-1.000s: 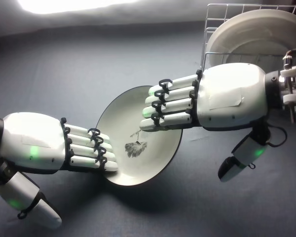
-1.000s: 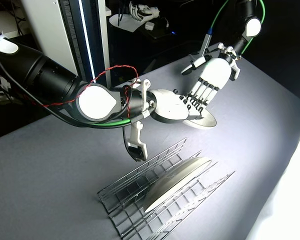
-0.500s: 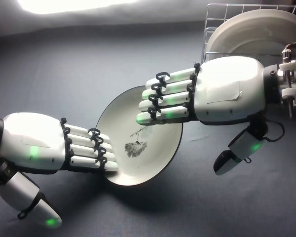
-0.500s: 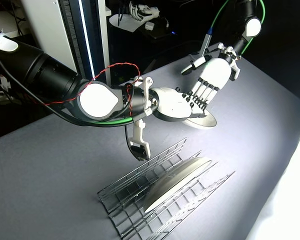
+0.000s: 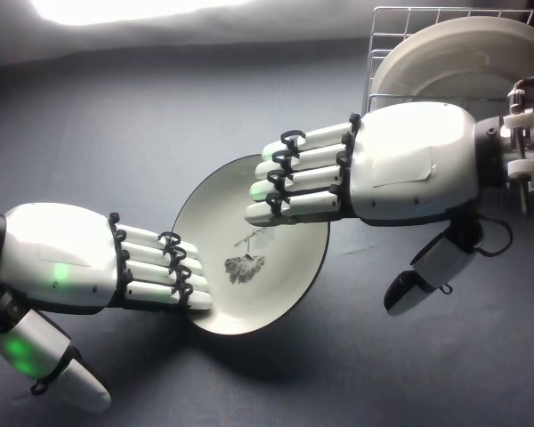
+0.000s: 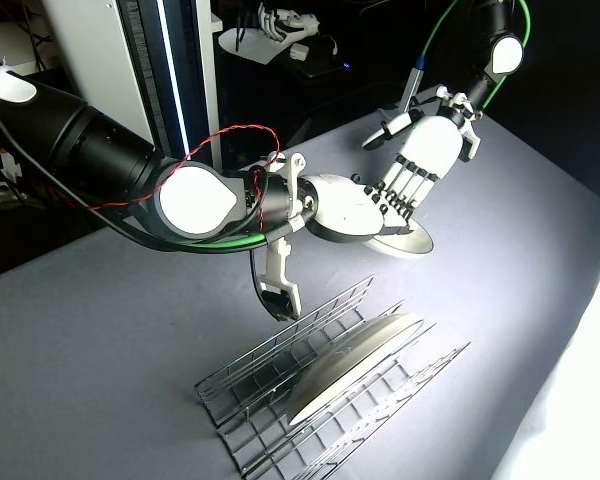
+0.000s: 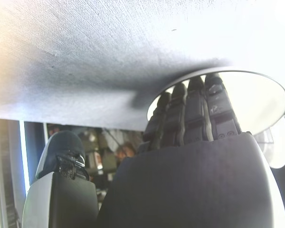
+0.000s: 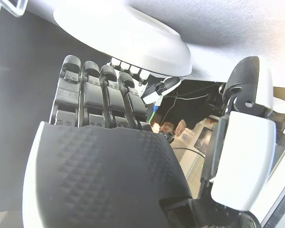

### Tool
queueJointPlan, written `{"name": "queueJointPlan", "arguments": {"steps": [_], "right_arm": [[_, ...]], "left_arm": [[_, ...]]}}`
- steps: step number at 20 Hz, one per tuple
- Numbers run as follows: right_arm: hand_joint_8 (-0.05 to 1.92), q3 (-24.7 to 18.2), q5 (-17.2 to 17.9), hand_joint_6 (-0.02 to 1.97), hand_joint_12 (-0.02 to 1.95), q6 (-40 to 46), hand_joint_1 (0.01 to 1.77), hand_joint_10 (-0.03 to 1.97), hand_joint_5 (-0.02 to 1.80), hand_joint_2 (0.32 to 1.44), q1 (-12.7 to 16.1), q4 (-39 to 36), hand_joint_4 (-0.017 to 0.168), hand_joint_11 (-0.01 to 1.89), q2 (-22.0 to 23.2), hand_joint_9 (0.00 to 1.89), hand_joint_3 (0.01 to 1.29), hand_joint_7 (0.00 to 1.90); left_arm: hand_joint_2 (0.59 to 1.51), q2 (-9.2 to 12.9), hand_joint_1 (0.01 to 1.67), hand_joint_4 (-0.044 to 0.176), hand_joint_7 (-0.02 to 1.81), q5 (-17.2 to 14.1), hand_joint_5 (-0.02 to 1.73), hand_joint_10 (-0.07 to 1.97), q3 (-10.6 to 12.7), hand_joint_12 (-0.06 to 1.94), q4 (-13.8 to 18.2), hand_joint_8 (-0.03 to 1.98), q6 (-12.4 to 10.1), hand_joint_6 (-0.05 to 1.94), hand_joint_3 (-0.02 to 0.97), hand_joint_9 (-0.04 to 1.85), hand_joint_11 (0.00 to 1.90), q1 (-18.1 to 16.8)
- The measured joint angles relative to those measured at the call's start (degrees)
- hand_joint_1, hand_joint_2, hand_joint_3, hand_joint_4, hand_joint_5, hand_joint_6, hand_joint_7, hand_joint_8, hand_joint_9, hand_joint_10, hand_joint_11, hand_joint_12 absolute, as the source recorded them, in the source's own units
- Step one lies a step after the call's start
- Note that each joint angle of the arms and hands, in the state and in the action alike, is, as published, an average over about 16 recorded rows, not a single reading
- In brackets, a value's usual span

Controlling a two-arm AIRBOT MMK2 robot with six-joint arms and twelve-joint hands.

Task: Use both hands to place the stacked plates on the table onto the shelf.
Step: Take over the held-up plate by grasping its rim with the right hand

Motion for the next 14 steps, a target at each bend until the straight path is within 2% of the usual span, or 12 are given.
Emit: {"name": "queueJointPlan", "arguments": {"steps": [14], "right_arm": [[0.00,-0.6,-0.2,0.03,0.01,-0.1,0.74,0.01,0.02,0.83,0.0,0.0,0.003,0.02,0.1,0.02,0.01,0.02]], "left_arm": [[1.132,0.0,0.02,-0.013,0.00,-0.1,-0.01,-0.01,0.0,-0.02,0.0,-0.01,0.0,-0.03,-0.002,0.01,0.01,0.0]]}}
